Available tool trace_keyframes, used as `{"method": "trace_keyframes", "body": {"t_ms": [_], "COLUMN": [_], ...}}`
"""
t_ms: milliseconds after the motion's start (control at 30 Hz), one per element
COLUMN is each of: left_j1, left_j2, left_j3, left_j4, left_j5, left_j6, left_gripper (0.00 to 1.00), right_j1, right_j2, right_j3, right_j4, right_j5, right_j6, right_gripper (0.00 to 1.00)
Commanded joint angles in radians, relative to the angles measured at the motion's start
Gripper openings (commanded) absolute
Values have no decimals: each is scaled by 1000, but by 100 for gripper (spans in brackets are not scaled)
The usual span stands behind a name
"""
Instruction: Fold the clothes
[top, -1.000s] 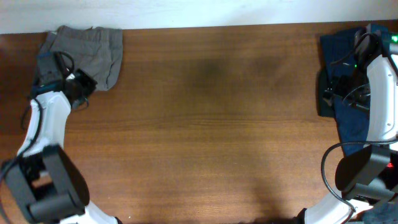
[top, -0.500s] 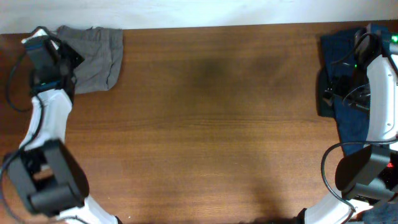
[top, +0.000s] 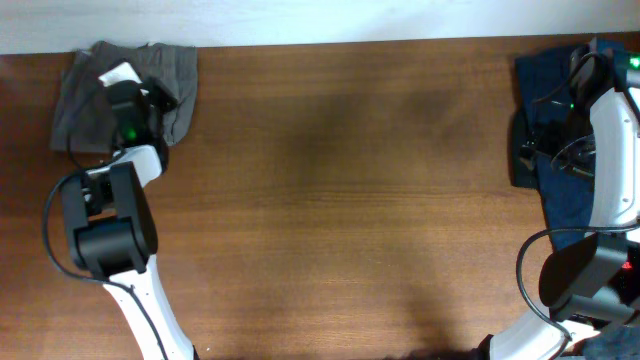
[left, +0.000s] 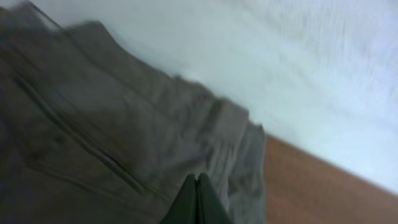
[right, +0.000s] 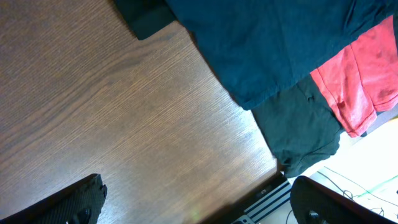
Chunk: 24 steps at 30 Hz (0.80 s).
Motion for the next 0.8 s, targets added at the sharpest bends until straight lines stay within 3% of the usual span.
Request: {"method": "trace_keyframes", "body": {"t_ms": [0,300,467,600,767], "left_j1": [-18,-18,-18,-18,-18], "left_j2": [55,91,2,-146,-372], "left_j3": [3,3,3,3,3], "left_j4": [5,-28,-13,-23,-147], "left_j5": [-41,-39,-39,-39,-39], "left_j6": [83,105,105,105,105], "left_gripper": [1,1,1,22,99], "right_j1": [-3,-3,-3,-3,-3], "right_j2": [0,0,0,0,0], "right_j3": [-2,-2,-2,-2,-2], "right_j4": [-2,-2,-2,-2,-2], "right_j5": [19,19,19,19,19], "right_j6": [-2,-2,-2,-2,-2], "right_gripper": [99,99,99,99,99]}}
